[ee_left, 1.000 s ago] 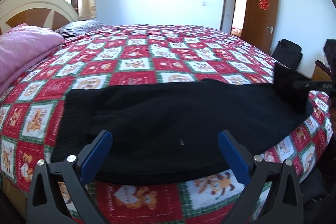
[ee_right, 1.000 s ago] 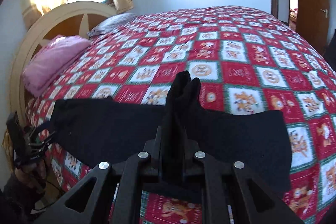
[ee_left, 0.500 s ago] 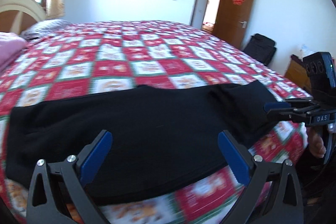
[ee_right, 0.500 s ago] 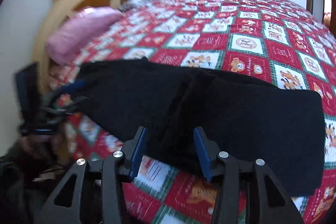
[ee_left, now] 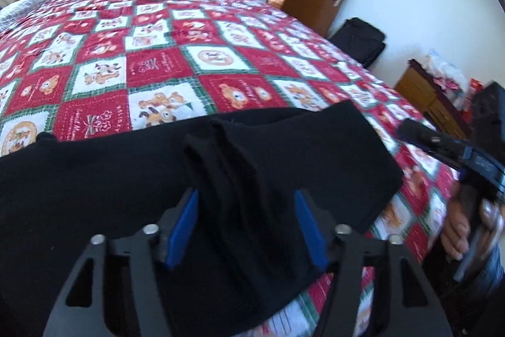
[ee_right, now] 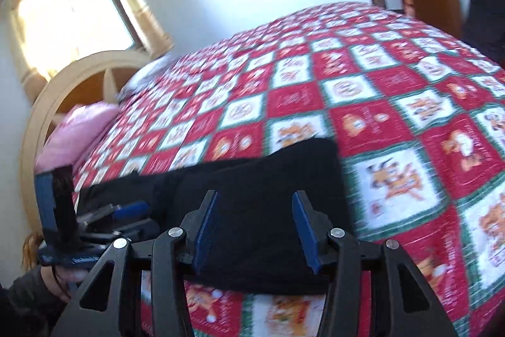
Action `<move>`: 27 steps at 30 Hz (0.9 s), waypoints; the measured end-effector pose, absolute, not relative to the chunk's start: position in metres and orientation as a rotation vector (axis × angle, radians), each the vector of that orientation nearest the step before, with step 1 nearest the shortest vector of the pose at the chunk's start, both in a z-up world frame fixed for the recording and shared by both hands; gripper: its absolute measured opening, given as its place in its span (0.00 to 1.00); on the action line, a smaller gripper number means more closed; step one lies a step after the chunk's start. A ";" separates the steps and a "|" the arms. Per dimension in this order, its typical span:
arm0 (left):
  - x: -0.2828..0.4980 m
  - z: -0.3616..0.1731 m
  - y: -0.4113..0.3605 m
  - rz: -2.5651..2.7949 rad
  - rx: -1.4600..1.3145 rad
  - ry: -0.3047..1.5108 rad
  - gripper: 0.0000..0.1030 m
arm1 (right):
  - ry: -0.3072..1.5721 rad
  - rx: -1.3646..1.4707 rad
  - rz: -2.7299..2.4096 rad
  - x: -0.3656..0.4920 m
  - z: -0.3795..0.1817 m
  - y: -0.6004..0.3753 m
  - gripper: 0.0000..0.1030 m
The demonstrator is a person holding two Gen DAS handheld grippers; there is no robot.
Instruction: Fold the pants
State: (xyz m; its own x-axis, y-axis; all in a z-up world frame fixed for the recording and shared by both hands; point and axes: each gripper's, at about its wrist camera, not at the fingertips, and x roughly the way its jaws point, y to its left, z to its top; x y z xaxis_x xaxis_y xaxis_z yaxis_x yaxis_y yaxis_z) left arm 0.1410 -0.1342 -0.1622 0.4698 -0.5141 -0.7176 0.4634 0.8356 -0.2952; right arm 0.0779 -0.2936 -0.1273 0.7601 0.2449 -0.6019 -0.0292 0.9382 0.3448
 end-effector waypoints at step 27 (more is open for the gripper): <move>0.139 -0.168 -0.091 -0.509 -0.101 0.853 0.23 | 0.864 0.193 0.240 0.086 -0.162 -0.257 0.56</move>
